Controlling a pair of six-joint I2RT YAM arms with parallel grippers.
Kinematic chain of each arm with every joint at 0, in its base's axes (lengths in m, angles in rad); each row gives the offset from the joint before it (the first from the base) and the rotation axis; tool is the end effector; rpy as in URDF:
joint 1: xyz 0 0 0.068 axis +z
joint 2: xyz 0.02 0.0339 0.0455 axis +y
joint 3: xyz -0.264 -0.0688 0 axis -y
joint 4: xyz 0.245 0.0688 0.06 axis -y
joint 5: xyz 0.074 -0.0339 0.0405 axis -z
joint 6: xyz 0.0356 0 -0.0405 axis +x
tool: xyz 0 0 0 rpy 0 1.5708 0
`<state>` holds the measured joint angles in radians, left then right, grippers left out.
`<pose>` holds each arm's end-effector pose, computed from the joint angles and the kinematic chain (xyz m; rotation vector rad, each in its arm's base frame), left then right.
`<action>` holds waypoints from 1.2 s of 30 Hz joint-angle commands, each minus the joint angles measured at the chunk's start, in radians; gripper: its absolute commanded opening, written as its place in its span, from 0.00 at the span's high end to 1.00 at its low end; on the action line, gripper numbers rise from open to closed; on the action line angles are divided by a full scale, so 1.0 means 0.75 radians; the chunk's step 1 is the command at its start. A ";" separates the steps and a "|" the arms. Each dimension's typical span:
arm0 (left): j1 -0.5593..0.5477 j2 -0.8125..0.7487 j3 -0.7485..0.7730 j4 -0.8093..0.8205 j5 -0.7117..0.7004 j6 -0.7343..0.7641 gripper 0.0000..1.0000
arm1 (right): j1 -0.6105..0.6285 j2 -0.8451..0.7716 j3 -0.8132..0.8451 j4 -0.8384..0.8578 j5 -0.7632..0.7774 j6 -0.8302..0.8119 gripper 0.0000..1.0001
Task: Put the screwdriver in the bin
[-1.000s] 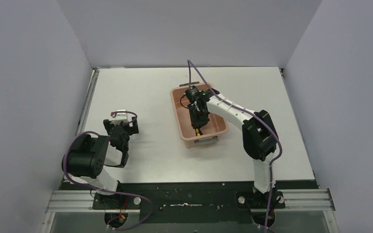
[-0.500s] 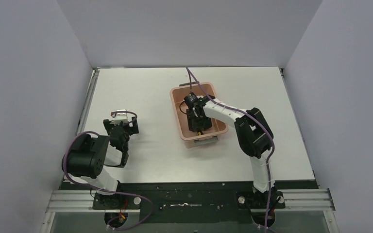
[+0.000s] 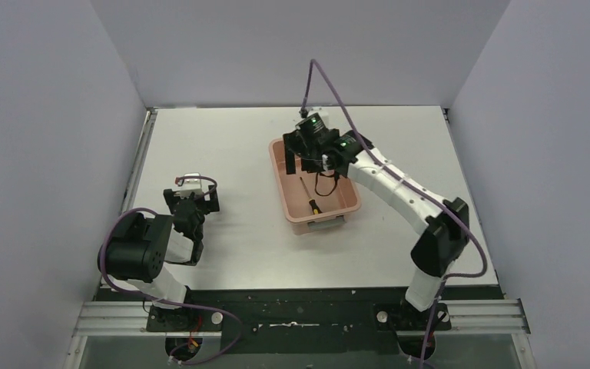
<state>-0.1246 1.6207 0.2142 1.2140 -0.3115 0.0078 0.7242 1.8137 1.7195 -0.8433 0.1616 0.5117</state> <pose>0.2378 -0.0188 0.1246 -0.1097 1.7543 0.1894 0.3016 0.2592 0.3185 -0.2006 2.5104 0.3118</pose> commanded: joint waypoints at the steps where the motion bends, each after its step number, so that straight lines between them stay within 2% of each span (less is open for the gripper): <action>1: 0.009 -0.009 0.036 0.035 0.013 -0.004 0.03 | -0.009 -0.252 0.035 0.106 0.103 -0.112 0.00; 4: 0.007 -0.007 0.036 0.032 0.014 -0.004 0.03 | -0.062 -0.385 -0.101 0.216 0.222 -0.208 0.00; 6: 0.008 -0.009 0.036 0.033 0.016 -0.038 0.03 | -0.154 -0.498 -0.247 0.329 0.289 -0.264 0.00; 14: 0.010 -0.010 0.038 0.031 0.018 -0.043 0.03 | -0.399 -0.929 -1.037 1.056 0.482 -0.507 0.00; 21: 0.010 -0.011 0.038 0.028 0.019 -0.043 0.03 | -0.529 -1.106 -1.629 1.494 0.584 -0.433 0.00; 28: 0.009 -0.011 0.038 0.028 0.019 -0.042 0.03 | -0.540 -1.105 -1.886 1.699 0.643 -0.372 0.00; 36: 0.009 -0.013 0.039 0.025 0.021 -0.044 0.03 | -0.546 -1.115 -1.938 1.754 0.644 -0.394 0.00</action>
